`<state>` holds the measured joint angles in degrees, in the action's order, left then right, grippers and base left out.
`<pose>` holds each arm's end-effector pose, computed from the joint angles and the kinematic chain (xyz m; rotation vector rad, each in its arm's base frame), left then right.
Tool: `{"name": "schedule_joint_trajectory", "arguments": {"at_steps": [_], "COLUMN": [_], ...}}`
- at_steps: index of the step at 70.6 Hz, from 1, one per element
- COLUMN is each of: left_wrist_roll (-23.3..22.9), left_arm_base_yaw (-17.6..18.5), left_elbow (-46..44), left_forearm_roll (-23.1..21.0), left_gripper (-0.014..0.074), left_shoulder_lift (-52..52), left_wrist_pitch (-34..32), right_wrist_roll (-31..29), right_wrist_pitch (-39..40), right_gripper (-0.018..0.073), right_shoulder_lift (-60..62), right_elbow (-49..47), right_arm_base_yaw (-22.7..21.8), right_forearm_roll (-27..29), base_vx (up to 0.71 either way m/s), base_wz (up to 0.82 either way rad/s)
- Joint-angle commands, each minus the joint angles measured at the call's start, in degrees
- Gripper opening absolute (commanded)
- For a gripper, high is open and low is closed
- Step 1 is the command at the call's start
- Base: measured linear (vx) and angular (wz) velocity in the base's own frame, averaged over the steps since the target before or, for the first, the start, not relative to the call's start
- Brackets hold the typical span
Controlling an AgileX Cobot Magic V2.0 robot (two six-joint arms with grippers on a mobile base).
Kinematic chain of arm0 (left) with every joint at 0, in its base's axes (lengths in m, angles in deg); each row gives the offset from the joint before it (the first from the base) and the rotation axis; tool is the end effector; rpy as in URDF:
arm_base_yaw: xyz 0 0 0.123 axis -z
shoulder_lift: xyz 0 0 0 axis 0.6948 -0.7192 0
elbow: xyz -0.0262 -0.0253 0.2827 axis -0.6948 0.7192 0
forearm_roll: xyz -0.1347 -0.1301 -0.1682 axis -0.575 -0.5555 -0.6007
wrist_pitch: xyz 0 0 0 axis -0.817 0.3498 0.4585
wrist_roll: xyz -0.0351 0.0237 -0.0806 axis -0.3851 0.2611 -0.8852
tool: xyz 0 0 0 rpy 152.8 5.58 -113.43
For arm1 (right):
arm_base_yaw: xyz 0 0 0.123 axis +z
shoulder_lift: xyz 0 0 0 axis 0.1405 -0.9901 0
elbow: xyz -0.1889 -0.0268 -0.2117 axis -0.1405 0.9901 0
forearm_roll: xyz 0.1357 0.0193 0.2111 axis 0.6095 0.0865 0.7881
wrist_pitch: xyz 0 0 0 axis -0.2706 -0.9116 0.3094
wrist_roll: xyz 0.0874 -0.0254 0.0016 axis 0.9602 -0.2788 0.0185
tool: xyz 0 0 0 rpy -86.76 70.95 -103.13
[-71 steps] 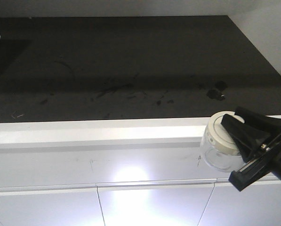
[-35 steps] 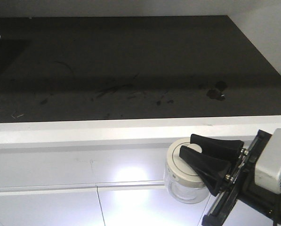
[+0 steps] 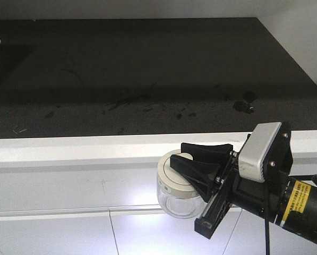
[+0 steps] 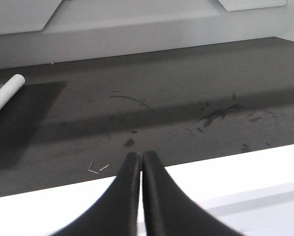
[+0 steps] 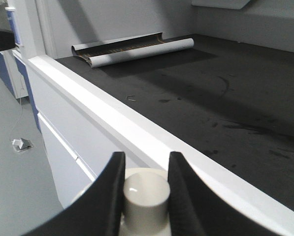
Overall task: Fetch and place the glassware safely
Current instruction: 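Lift the jar with the right gripper and pull it out of the hood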
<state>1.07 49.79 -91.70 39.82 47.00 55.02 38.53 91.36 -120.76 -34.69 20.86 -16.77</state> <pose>0.1100 -0.0108 0.2810 0.1349 1.6849 -0.0260 0.1708 0.1396 0.2625 -0.8002 1.5412 0.7139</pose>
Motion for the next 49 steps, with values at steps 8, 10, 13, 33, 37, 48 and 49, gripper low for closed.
{"name": "schedule_joint_trajectory", "arguments": {"at_steps": [8,10,13,33,37,48,49], "left_wrist_roll": [-0.38,-0.38,-0.38,-0.38,-0.38,-0.38,-0.38], "left_arm_base_yaw": [0.41,0.41,0.41,0.41,0.41,0.41,0.41], "left_elbow": [-1.54,-1.54,-1.54,-1.54,-1.54,-1.54,-1.54], "left_forearm_roll": [-0.45,-0.45,-0.45,-0.45,-0.45,-0.45,-0.45], "left_gripper": [-0.0007,-0.0007,-0.0007,-0.0007,-0.0007,-0.0007,-0.0007], "left_shoulder_lift": [-0.13,-0.13,-0.13,-0.13,-0.13,-0.13,-0.13], "left_wrist_pitch": [-4.17,-4.17,-4.17,-4.17,-4.17,-4.17,-4.17], "right_wrist_roll": [-0.42,-0.42,-0.42,-0.42,-0.42,-0.42,-0.42], "right_wrist_pitch": [8.46,8.46,8.39,8.35,8.16,7.95,7.95], "right_gripper": [-0.0001,-0.0001,-0.0001,-0.0001,-0.0001,-0.0001,-0.0001], "right_shoulder_lift": [0.91,0.91,0.91,0.91,0.91,0.91,0.91], "right_elbow": [-2.21,-2.21,-2.21,-2.21,-2.21,-2.21,-2.21], "right_arm_base_yaw": [0.05,0.05,0.05,0.05,0.05,0.05,0.05], "right_forearm_roll": [1.7,1.7,1.7,1.7,1.7,1.7,1.7], "base_vx": [0.0,0.0,0.0,0.0,0.0,0.0,0.0], "base_wz": [0.0,0.0,0.0,0.0,0.0,0.0,0.0]}}
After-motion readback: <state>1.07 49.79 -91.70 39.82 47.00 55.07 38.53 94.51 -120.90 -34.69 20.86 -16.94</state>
